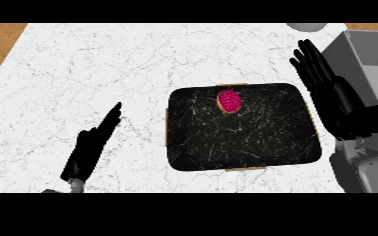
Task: Pick the cupcake from the tray and place it in the cardboard box
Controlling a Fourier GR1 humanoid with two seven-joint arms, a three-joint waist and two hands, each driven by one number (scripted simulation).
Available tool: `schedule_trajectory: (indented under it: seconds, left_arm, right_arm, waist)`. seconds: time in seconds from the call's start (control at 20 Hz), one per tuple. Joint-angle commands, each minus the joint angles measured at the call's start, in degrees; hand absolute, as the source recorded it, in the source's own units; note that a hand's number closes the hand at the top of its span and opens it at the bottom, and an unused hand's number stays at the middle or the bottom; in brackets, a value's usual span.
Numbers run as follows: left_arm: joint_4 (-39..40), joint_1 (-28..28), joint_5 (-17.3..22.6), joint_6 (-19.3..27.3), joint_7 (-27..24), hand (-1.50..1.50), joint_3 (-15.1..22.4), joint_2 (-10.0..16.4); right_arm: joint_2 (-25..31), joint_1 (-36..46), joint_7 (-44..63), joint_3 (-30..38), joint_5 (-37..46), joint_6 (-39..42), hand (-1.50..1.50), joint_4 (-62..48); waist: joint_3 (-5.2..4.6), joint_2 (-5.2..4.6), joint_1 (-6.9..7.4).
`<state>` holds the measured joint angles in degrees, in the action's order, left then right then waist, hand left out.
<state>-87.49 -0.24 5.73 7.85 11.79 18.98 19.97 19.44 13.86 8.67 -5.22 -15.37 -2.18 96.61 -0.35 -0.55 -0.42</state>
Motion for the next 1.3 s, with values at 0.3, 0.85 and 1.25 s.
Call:
schedule_trajectory:
  seconds: [0.3, 0.85, 1.25]
  left_arm:
    - [3.1, -1.3, 0.2, 8.6, -4.3, 0.00, -9.8, -1.7]
    - [7.3, -1.9, 2.8, 9.3, -8.2, 0.00, -14.9, -3.3]
    - [8.8, -2.1, 2.9, 7.9, -9.8, 0.00, -14.5, -4.6]
  right_arm:
    - [16.0, -2.9, 4.2, -3.8, 32.5, -10.2, 1.50, -3.0]
    - [-0.8, -13.6, 33.9, -13.5, 70.3, -27.6, -1.50, 11.2]
    - [-6.8, -3.0, 60.6, -19.1, 75.1, 1.7, -1.50, 23.6]
  waist:
    - [-2.39, 0.15, 0.40]
    - [0.03, 1.00, -0.84]
    - [0.14, 0.83, 0.56]
